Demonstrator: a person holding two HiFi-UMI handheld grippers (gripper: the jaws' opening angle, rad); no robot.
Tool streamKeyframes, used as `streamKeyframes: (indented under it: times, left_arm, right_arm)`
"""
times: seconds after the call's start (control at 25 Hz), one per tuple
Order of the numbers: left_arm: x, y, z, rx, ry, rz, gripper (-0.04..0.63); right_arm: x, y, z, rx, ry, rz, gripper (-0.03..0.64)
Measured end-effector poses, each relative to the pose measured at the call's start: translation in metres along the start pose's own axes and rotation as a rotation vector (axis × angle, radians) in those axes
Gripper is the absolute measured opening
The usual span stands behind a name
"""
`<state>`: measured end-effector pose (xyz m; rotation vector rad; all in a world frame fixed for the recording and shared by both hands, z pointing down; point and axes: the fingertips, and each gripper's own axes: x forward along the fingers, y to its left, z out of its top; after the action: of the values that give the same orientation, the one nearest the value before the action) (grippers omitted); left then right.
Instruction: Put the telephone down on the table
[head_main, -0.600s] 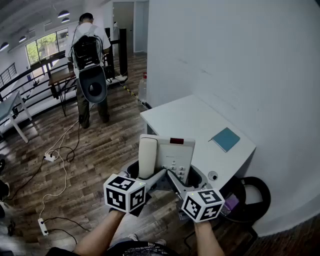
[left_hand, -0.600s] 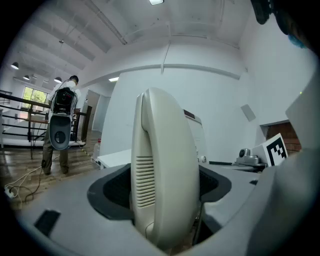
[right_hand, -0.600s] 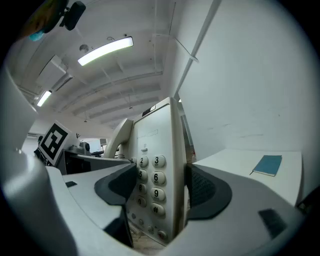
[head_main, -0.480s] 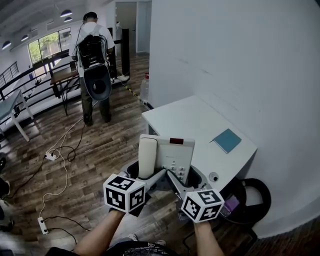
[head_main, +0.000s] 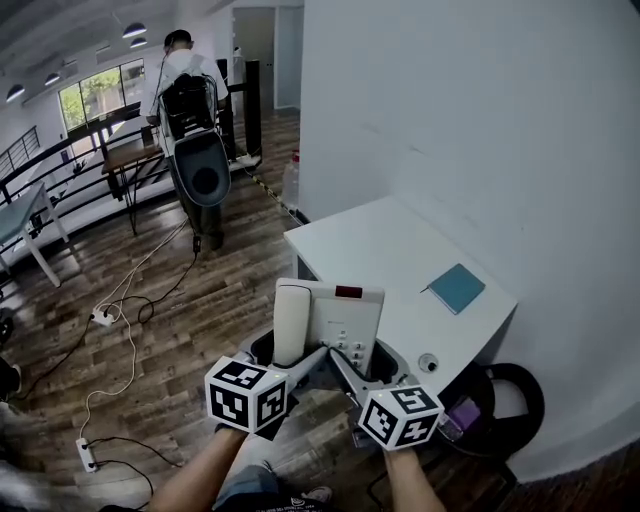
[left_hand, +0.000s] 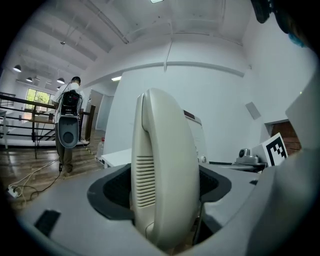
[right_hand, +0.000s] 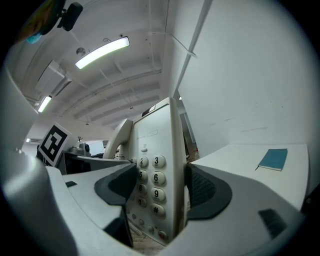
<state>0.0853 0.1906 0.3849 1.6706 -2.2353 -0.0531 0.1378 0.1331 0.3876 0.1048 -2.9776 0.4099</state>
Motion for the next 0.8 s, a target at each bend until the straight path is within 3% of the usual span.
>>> streamKeyframes:
  times: [0.28,0.8]
  left_arm:
    - [0.025,0.032,0.002,-0.002,0.021,-0.038,0.368]
    - [0.107,0.125,0.053,0.025,0.041,-0.207,0.368]
  right_arm:
    - [0.036,-0.012,-0.003,0.011,0.002,-0.039,0.311]
    - [0.149,-0.045,0.031,0.017,-0.034,-0.207,0.311]
